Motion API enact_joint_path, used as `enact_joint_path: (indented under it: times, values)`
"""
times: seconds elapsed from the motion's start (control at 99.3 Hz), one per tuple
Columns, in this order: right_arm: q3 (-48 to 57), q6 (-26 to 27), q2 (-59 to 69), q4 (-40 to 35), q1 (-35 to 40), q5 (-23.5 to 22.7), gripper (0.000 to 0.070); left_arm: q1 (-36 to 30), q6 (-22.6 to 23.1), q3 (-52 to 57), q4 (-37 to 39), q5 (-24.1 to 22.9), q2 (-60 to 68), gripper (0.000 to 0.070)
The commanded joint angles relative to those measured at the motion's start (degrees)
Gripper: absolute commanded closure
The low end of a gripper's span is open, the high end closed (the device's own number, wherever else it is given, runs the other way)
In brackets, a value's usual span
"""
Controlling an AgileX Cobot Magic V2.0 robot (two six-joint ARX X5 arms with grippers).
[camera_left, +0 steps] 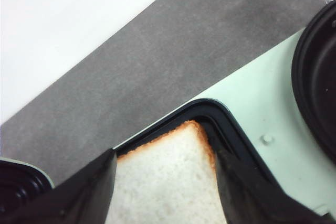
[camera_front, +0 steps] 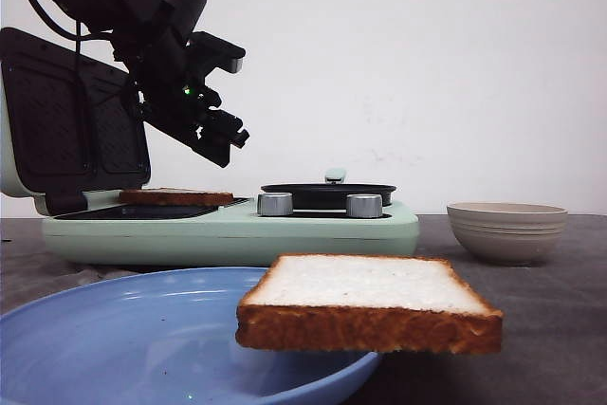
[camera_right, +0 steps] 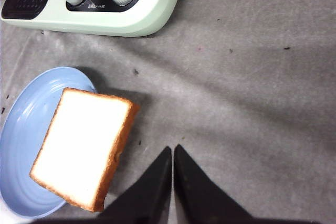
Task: Make breakfast with bread and shrimp
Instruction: 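Raise the left gripper away from the press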
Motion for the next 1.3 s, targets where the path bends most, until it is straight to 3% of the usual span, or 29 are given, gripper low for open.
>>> enact_joint_path:
  times: [0.0,0.111,0.453,0.836,1.088,1.289]
  values:
    - [0.8,-0.7,0.2,0.5,0.0,-0.2,0.0697,-0.4,-3.0,1.4,0.5,0.5,1.5,0.0336]
    - [0.8,-0.7,0.2,0.5,0.0,-0.2,0.0697,-0.5,-4.7,1.4,0.7,1.5,1.5,0.0259]
    - [0.8,-0.7,0.2,0.5,0.0,-0.2,0.0697,-1.6,-10.2,7.1,-5.3,2.3,0.8,0.0266]
    - [0.8,-0.7,0.2,0.5,0.0,-0.2,0.0697,-1.5,-12.8,9.4,-10.6,9.9,-7.5,0.0266]
    - [0.8,-0.6,0.2,0.5,0.0,-0.2,0.0697,-0.4,-18.3,9.4,-15.8,20.8,-15.6,0.0266]
    - [0.8,-0.6,0.2,0.5,0.0,-0.3,0.0697,1.6,-20.2,9.4,-22.8,33.8,-20.6,0.0268]
